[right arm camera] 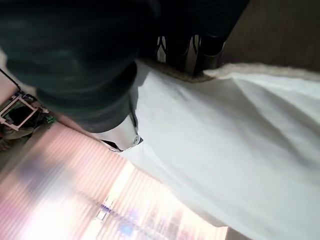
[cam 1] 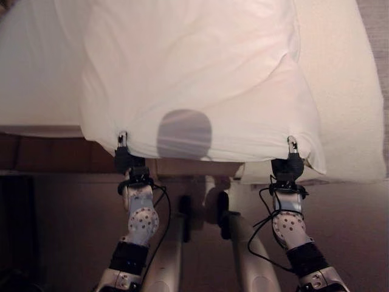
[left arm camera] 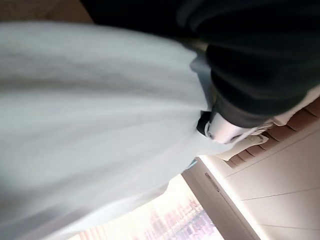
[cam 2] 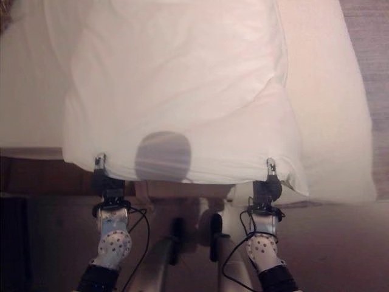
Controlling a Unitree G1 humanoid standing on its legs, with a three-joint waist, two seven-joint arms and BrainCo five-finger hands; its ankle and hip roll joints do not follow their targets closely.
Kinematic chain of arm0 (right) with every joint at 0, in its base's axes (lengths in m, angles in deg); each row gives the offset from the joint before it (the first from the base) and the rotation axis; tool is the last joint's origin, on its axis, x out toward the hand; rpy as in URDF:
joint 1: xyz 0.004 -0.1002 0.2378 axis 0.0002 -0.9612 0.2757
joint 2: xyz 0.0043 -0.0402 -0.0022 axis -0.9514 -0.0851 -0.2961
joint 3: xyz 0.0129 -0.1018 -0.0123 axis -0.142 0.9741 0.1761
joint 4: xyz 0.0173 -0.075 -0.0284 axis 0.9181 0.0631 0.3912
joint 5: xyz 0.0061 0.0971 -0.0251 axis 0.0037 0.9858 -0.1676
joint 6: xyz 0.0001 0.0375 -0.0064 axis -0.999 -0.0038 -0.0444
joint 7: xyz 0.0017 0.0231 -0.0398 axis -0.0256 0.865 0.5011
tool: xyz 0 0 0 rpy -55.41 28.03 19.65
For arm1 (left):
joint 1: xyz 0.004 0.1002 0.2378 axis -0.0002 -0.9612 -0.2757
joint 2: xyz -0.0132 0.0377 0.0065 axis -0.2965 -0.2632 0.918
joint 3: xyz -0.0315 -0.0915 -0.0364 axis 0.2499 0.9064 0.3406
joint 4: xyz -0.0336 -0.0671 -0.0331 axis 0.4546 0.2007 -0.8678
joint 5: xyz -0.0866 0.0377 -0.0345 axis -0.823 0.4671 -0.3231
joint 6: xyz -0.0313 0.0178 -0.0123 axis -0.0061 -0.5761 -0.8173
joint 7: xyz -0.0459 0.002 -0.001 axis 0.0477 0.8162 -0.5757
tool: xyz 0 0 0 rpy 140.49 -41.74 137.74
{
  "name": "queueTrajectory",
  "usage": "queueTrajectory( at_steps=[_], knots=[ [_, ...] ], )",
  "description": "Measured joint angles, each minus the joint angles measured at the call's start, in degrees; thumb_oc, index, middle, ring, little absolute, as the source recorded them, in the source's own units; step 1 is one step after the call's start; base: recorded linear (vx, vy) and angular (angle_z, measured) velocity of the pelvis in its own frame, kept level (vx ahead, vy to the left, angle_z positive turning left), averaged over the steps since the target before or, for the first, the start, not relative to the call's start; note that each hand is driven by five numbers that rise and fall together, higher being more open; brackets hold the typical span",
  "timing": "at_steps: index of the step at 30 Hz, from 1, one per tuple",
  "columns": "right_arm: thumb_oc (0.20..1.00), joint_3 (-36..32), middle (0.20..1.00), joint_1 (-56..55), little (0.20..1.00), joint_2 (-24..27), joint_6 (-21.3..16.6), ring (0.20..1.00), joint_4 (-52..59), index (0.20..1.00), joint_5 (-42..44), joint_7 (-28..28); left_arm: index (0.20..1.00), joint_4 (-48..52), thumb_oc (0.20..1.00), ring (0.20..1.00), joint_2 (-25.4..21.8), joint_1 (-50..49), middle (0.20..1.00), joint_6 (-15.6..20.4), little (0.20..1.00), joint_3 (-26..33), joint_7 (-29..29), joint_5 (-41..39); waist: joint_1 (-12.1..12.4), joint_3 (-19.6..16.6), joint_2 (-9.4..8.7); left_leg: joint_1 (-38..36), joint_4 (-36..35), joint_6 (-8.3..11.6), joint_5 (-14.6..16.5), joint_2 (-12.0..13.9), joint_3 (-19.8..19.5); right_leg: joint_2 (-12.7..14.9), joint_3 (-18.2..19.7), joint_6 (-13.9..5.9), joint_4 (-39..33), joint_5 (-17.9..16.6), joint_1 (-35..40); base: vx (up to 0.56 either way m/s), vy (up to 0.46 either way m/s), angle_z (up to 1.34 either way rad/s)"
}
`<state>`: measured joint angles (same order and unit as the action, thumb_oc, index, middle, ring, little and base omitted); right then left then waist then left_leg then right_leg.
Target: Make the bed
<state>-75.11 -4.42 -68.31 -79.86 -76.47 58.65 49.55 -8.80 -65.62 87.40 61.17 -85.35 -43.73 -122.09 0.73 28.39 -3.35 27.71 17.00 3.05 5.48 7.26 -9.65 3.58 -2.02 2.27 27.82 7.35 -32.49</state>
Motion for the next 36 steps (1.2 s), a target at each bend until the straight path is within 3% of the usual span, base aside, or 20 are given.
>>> queueTrajectory(
  at_steps=[2,3,4,5,6,7,9,10,11,13,14,15,16,17,19,20,21,27,30,36],
  knots=[
    [0.200,-0.8,0.200,0.2,0.200,1.7,-0.2,0.200,0.1,0.200,-0.1,-0.1,0.200,-2.2,0.200,0.200,1.3,0.6,0.200,0.3,0.200,-1.3,-0.1,0.0,-0.1,0.0,1.70,-0.9,-2.9,-1.32,-0.6,1.7,3.9,2.3,-2.8,-1.68,1.5,0.5,-1.0,-0.02,0.588,-0.03],
    [0.200,-2.4,0.200,-0.8,0.200,2.2,-0.6,0.200,0.1,0.200,-0.1,-0.4,0.200,-3.2,0.200,0.200,1.9,2.3,0.200,0.1,0.200,-3.6,-0.1,0.0,-0.4,-0.2,1.63,0.3,-2.6,-0.19,-1.6,-0.3,4.8,6.0,-3.4,-3.67,1.8,0.1,-1.5,0.08,0.639,0.38],
    [0.200,-2.8,0.200,-1.0,0.200,2.8,-1.3,0.200,0.2,0.200,0.0,-1.0,0.200,-2.6,0.200,0.200,1.8,2.2,0.200,0.2,0.200,-4.6,-0.5,0.0,-1.0,-0.3,2.28,0.4,-2.4,1.93,-4.8,-0.9,5.1,7.0,-2.9,-5.56,1.7,0.0,-1.7,0.16,0.688,0.40],
    [0.200,-2.6,0.200,-0.9,0.200,2.3,-1.3,0.200,0.3,0.200,0.0,-1.2,0.200,-2.4,0.200,0.200,1.6,2.4,0.200,0.2,0.200,-4.6,-0.6,0.0,-1.5,-0.3,2.49,1.4,-0.5,4.86,-4.6,-1.8,5.4,8.5,-3.3,-6.40,1.2,0.0,-1.5,0.22,0.903,0.40],
    [0.200,-3.8,0.200,-2.2,0.200,2.2,-1.5,0.200,2.9,0.200,-0.1,-1.6,0.200,-2.8,0.200,0.200,1.7,3.1,0.200,-0.2,0.200,-6.2,-0.8,-0.1,-1.8,-0.3,2.96,3.5,3.4,2.39,-3.7,-5.0,8.5,12.6,-4.3,-8.57,-1.2,-1.5,0.2,0.19,0.599,0.43],
    [0.200,-4.4,0.200,-2.9,0.200,2.5,-1.6,0.200,3.5,0.200,-0.2,-1.5,0.200,-2.7,0.200,0.200,1.5,3.1,0.200,-0.2,0.200,-6.9,-1.2,0.0,-2.1,-0.5,3.45,3.1,3.7,0.76,-3.1,-6.2,9.3,14.0,-4.5,-9.49,-2.4,-2.0,1.6,0.13,0.421,0.77],
    [0.200,-4.0,0.200,-3.9,0.200,1.0,-1.5,0.200,3.1,0.200,-0.2,-1.3,0.200,-2.5,0.200,0.200,-0.1,2.8,0.200,-0.2,0.200,-7.1,-2.6,0.1,-3.7,-0.8,4.16,3.0,4.8,-2.32,-2.4,-8.8,10.7,17.1,-3.9,-8.42,-7.5,-2.6,6.8,0.16,0.558,0.57],
    [0.200,-3.2,0.200,-4.2,0.200,1.0,-0.8,0.200,3.3,0.200,-0.5,-1.1,0.200,-2.6,0.200,0.200,-1.8,1.8,0.200,-0.4,0.200,-7.1,-3.5,0.2,-2.1,-1.0,4.17,3.2,6.4,-3.95,-1.0,-9.0,12.9,17.1,-5.8,-8.13,-9.9,-6.3,7.9,0.13,0.600,-0.13],
    [0.200,-2.9,0.200,-4.8,0.200,0.7,-0.6,0.200,3.4,0.200,-0.7,-1.0,0.200,-2.7,0.200,0.200,-2.6,1.1,0.200,-0.7,0.200,-6.5,-3.8,0.5,-1.7,-1.0,4.16,3.0,6.6,-4.13,-0.8,-8.8,13.4,17.5,-5.7,-7.43,-10.9,-6.7,8.0,0.02,0.255,-0.42],
    [0.200,-1.2,0.200,-4.2,0.200,0.1,0.5,0.200,3.4,0.200,-1.3,-0.1,0.200,-1.9,0.200,0.200,-3.7,-1.0,0.200,-0.8,0.200,-4.3,-3.7,0.7,-1.0,-1.4,4.31,2.3,4.3,-5.84,-1.4,-10.4,12.4,13.9,-4.3,-7.50,-11.8,-6.5,8.4,0.00,0.367,-0.33],
    [0.200,-0.5,0.200,-3.7,0.200,-0.2,0.8,0.200,3.2,0.200,-1.2,0.3,0.200,-1.6,0.200,0.200,-3.6,-2.0,0.200,-0.8,0.200,-3.6,-3.6,0.7,-0.6,-1.2,3.99,1.5,2.6,-6.44,-1.8,-11.1,12.5,11.4,-3.4,-8.75,-6.5,-2.6,5.6,-0.01,0.268,-0.44],
    [0.200,0.3,0.200,-3.6,0.200,-0.2,1.1,0.200,3.4,0.200,-1.3,0.7,0.200,-1.7,0.200,0.200,-3.4,-2.2,0.200,-0.9,0.200,-1.9,-3.2,0.7,0.0,-1.2,3.87,-0.3,-1.4,-6.26,-4.4,-10.6,12.4,7.6,-2.3,-8.16,-1.5,0.3,2.5,0.00,0.100,-0.49],
    [0.200,0.3,0.200,-4.4,0.200,-0.3,1.1,0.200,3.0,0.200,-1.2,0.8,0.200,-1.3,0.200,0.200,-2.3,-3.7,0.200,-0.9,0.200,-2.3,-2.7,0.8,-0.2,-1.3,3.38,-2.3,-3.3,-6.57,-4.7,-11.8,12.5,3.8,-3.4,-8.08,-1.9,1.1,2.4,0.00,0.100,-0.30],
    [0.200,0.5,0.200,-4.6,0.200,-0.2,1.1,0.200,3.0,0.200,-1.2,0.8,0.200,-1.1,0.200,0.200,-2.3,-4.2,0.200,-0.9,0.200,-2.1,-2.4,1.2,-0.7,-1.3,3.37,-3.0,-4.2,-6.64,-4.9,-12.2,12.3,2.1,-2.4,-8.41,-1.9,1.4,2.3,0.00,0.000,0.00],
    [0.200,0.7,0.200,-4.5,0.200,0.5,1.0,0.200,2.5,0.200,-1.2,1.0,0.200,0.1,0.200,0.200,-2.3,-4.8,0.200,-0.9,0.200,-2.3,-2.0,1.6,-1.7,-1.4,3.34,-3.7,-5.4,-6.50,-5.3,-12.8,12.2,-1.8,-1.7,-0.96,-6.1,-1.0,3.9,0.00,-0.011,-0.02],
    [0.200,0.7,0.200,-4.7,0.200,0.8,0.9,0.200,2.5,0.200,-1.2,1.0,0.200,0.2,0.200,0.200,-2.2,-4.6,0.200,-0.9,0.200,-2.3,-1.9,1.9,-1.7,-1.4,3.33,-3.8,-6.0,-6.30,-5.4,-12.8,11.8,-3.0,-0.9,-1.27,-6.5,-1.1,4.1,0.01,-0.061,-0.02],
    [0.200,0.7,0.200,-4.6,0.200,1.1,0.7,0.200,2.5,0.200,-1.2,1.0,0.200,0.2,0.200,0.200,-2.2,-4.4,0.200,-0.9,0.200,-2.8,-1.7,1.9,-1.9,-1.4,3.32,-3.9,-6.4,-6.11,-5.8,-12.9,11.2,-3.4,1.8,-1.16,-6.4,-1.1,4.1,0.00,-0.073,0.10],
    [0.200,0.9,0.200,-3.5,0.200,1.6,0.8,0.200,1.4,0.200,-1.2,1.0,0.200,0.6,0.200,0.200,-2.4,-5.4,0.200,-1.0,0.200,-2.5,-1.5,1.8,-1.2,-1.4,3.17,-4.1,-6.3,-4.86,-6.1,-11.7,12.5,-4.1,1.2,-0.84,-5.9,-0.9,3.8,0.04,-0.103,-0.04],
    [0.200,0.3,0.200,-3.9,0.200,1.9,0.8,0.200,0.6,0.200,-1.2,0.7,0.200,0.3,0.200,0.200,-2.2,-4.3,0.200,-1.5,0.200,-3.3,-1.5,1.8,-1.6,-1.4,3.15,-3.3,-2.9,-1.57,-6.8,-12.3,12.3,-3.1,0.5,0.32,-5.1,0.2,4.9,0.07,-0.016,0.27],
    [0.200,0.2,0.200,-3.7,0.200,2.6,0.8,0.200,-0.2,0.200,-1.2,0.2,0.200,0.4,0.200,0.200,-2.2,-3.5,0.200,-1.6,0.200,-3.2,-1.5,1.8,-1.2,-1.8,2.76,-0.9,2.2,-0.10,-5.9,-11.1,8.8,-1.4,-0.6,2.60,-5.2,-0.2,4.7,0.04,0.060,-0.04]
  ],
)
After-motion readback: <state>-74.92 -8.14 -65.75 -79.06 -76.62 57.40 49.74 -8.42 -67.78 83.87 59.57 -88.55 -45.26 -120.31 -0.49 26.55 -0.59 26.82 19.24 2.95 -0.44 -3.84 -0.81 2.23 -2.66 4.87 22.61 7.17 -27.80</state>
